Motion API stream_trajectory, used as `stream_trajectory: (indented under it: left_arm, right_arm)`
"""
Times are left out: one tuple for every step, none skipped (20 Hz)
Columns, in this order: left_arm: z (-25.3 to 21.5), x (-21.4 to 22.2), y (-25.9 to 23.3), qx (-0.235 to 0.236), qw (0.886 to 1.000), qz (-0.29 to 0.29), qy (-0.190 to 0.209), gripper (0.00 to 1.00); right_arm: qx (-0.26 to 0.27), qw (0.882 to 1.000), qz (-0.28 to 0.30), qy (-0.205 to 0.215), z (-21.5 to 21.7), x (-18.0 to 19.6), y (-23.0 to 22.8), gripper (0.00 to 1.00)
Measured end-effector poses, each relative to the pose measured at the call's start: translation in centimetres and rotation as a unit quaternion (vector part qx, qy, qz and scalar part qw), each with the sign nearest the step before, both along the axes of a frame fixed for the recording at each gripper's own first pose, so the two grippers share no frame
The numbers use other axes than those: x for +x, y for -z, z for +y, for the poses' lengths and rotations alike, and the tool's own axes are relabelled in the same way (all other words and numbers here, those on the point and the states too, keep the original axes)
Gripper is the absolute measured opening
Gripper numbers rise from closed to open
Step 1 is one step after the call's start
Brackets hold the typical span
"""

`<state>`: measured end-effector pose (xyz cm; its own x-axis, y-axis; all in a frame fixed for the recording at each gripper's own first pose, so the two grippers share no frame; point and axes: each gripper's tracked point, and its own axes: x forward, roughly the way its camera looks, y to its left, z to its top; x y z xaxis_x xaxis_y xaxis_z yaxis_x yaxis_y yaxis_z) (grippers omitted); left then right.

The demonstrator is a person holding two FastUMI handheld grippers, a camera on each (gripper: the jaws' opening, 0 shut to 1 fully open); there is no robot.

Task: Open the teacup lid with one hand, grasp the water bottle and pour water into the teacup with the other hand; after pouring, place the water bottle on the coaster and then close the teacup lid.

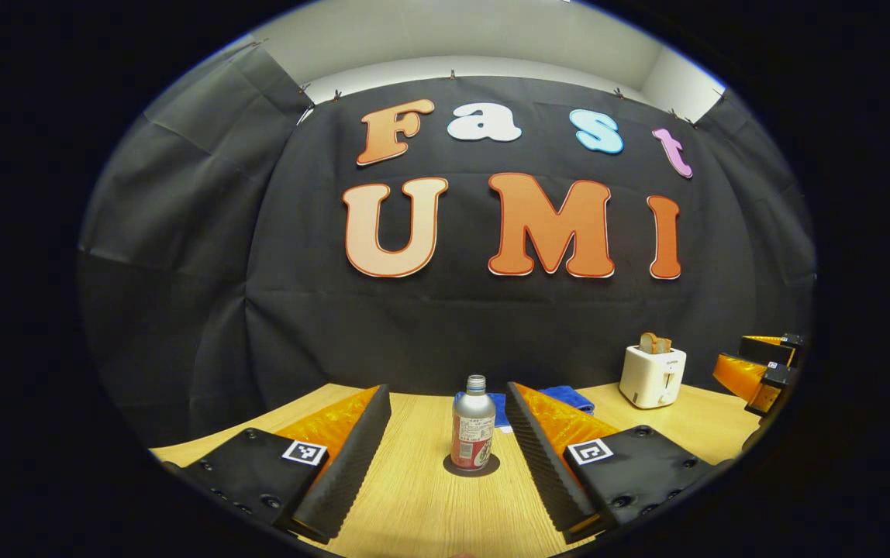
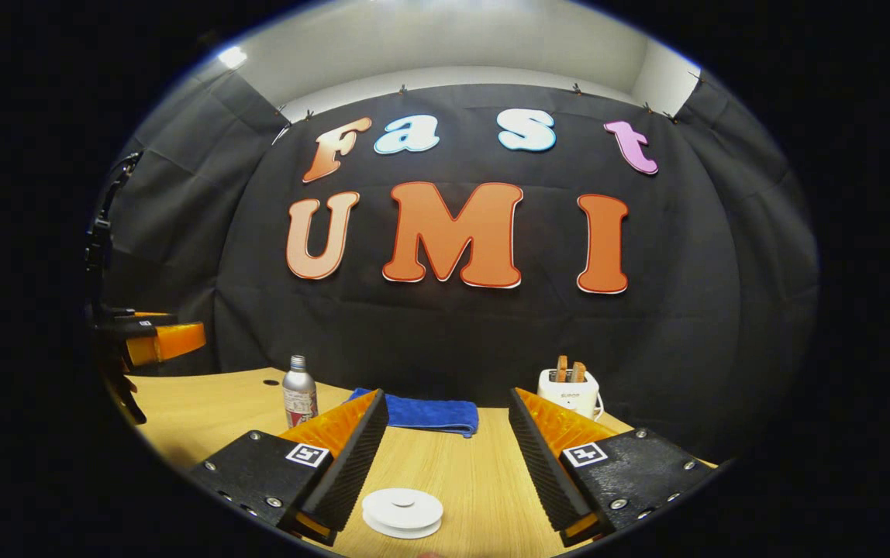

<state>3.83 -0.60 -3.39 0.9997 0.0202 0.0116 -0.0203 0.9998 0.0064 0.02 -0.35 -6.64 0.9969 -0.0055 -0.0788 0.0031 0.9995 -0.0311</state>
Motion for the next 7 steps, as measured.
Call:
stream_trajectory:
  left_arm:
    - [-0.1, -0.1, -0.1, -0.001, 1.000, 0.000, 0.000, 0.95]
    - [0.0, 0.0, 0.1, 0.000, 1.000, 0.001, 0.000, 0.95]
    - [-0.8, 0.1, -0.5, 0.000, 1.000, 0.002, -0.001, 0.95]
    - [-0.8, 0.2, -0.5, 0.001, 1.000, 0.002, -0.001, 0.97]
    - [-0.9, 0.1, -0.5, 0.002, 1.000, 0.002, -0.001, 0.97]
    - [-0.9, 0.1, -0.5, 0.003, 1.000, 0.002, -0.001, 0.95]
    - [-1.0, 0.1, -0.6, 0.004, 1.000, 0.002, 0.000, 0.95]
  right_arm:
    - [-0.002, 1.000, 0.001, -0.001, 0.2, -0.1, 0.0, 0.94]
    - [-0.002, 1.000, 0.001, -0.004, 0.3, -0.1, 0.0, 0.94]
    - [-0.002, 1.000, 0.000, -0.005, 0.4, 0.0, -0.1, 0.94]
    - [-0.001, 1.000, -0.002, -0.007, 0.4, -0.1, -0.3, 0.94]
    - [0.000, 1.000, -0.004, -0.007, 0.4, 0.0, -0.4, 0.94]
    - [0.002, 1.000, -0.003, -0.007, 0.4, 0.0, -0.4, 0.94]
    - [0.004, 1.000, -0.002, -0.007, 0.3, 0.0, -0.4, 0.94]
